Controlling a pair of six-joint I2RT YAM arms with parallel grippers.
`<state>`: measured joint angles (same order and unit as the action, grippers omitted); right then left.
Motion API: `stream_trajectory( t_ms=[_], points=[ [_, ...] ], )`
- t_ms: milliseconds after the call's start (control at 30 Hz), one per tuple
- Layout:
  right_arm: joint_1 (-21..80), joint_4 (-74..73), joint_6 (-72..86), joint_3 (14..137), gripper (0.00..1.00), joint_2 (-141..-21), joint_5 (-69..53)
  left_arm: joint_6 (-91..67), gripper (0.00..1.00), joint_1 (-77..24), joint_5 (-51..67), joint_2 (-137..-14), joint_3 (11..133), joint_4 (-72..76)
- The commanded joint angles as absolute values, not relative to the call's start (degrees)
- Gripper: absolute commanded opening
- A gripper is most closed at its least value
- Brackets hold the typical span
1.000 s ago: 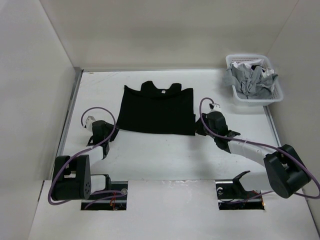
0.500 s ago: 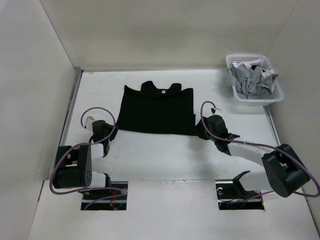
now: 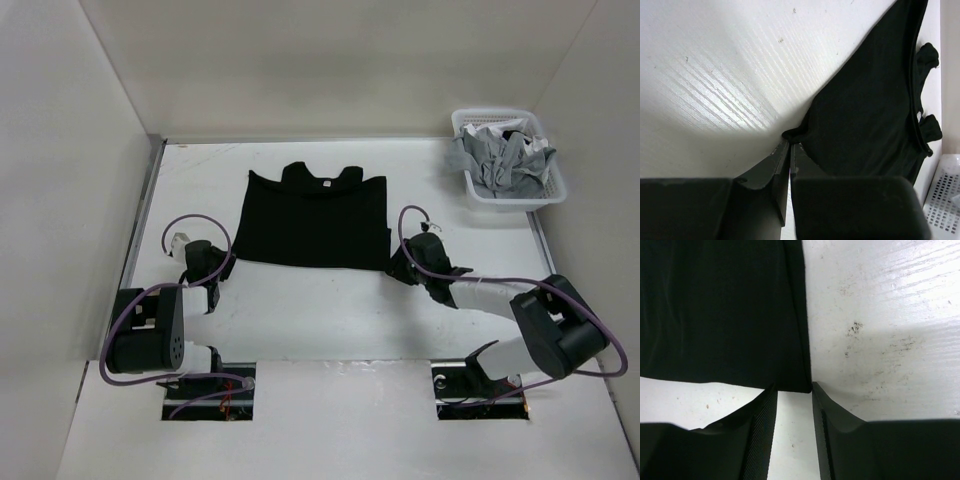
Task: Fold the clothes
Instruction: Fold the tank top
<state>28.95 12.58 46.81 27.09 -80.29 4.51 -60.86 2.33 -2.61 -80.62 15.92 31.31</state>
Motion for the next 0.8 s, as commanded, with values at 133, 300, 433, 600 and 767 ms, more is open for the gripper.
stream_trajectory(
  t_ms=[133, 300, 433, 600, 767],
  points=[
    [28.7, 12.1, 48.8, 29.4, 0.24, -83.4, 2.8, -60.9, 0.00, 2.4, -3.2, -78.9, 15.8, 33.7],
    [28.3, 13.1, 49.3, 29.5, 0.07, -82.5, 4.6, -61.1, 0.00, 2.4, -3.3, -77.5, 16.0, 33.7],
    [29.0, 13.4, 47.6, 29.7, 0.01, -77.4, 8.9, -61.3, 0.00, 2.3, -2.6, -72.5, 16.3, 32.5],
    [32.6, 3.0, 42.5, 32.7, 0.00, -60.0, 14.3, -61.4, 0.00, 2.8, -1.2, -52.3, 19.8, 18.7],
    [38.5, -14.5, 38.0, 43.0, 0.00, -42.3, 20.8, -57.1, 0.00, 2.9, -2.0, -30.7, 32.0, -2.0]
  ],
)
